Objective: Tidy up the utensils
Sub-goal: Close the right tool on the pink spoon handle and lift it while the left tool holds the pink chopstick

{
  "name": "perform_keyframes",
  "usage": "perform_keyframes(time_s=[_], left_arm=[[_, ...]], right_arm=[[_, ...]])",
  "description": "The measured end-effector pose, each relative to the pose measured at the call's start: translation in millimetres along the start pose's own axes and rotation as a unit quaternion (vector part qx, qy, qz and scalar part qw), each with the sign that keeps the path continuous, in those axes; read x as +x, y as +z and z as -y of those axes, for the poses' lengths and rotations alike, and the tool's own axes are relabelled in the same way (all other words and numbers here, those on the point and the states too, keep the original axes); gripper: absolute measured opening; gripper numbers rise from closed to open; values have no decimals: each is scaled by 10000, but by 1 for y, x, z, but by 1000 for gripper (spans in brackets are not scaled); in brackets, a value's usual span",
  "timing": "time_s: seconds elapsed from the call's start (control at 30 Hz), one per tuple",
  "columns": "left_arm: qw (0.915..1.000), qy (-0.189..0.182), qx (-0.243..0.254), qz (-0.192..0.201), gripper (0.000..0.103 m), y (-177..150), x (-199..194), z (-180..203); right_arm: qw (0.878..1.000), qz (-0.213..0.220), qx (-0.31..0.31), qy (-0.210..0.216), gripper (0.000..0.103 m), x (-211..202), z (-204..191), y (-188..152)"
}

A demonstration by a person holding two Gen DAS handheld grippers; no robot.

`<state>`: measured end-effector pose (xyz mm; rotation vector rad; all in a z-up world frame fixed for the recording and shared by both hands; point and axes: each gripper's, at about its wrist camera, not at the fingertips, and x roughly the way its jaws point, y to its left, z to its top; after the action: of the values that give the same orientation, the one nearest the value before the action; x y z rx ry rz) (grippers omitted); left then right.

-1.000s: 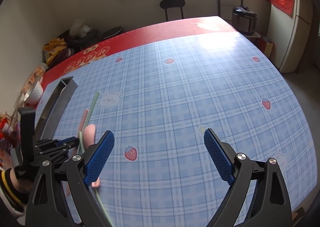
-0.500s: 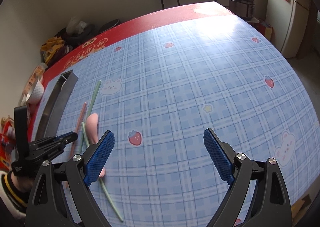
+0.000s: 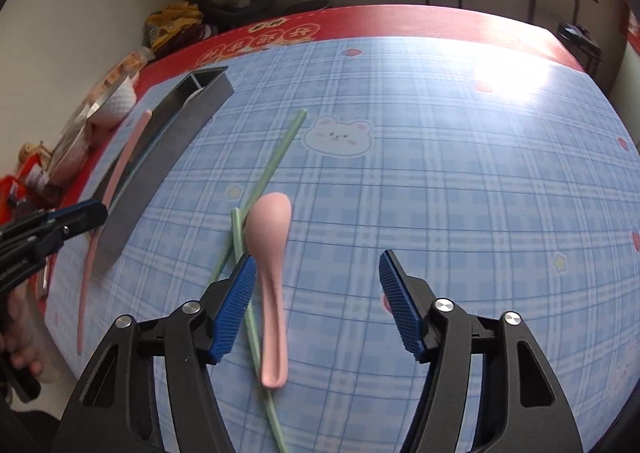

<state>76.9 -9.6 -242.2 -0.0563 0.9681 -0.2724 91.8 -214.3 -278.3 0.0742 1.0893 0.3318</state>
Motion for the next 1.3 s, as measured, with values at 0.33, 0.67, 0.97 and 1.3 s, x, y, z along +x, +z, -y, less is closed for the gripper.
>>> perform_keyframes(time_s=[0.33, 0.67, 0.97, 1.3], left_arm=[[9989, -273, -320, 189, 6, -7, -10, -21], [9985, -338, -402, 123, 6, -12, -10, -32], [9988, -330, -356, 102, 6, -12, -12, -31], [9991, -326, -275, 67, 6, -10, -11, -23]], right_arm=[[9973, -492, -537, -12, 31, 33, -24, 10], [9972, -523, -528, -112, 26, 43, -27, 15], [9986, -338, -293, -299, 25, 32, -24, 11], [9992, -82, -61, -383, 24, 17, -13, 7]])
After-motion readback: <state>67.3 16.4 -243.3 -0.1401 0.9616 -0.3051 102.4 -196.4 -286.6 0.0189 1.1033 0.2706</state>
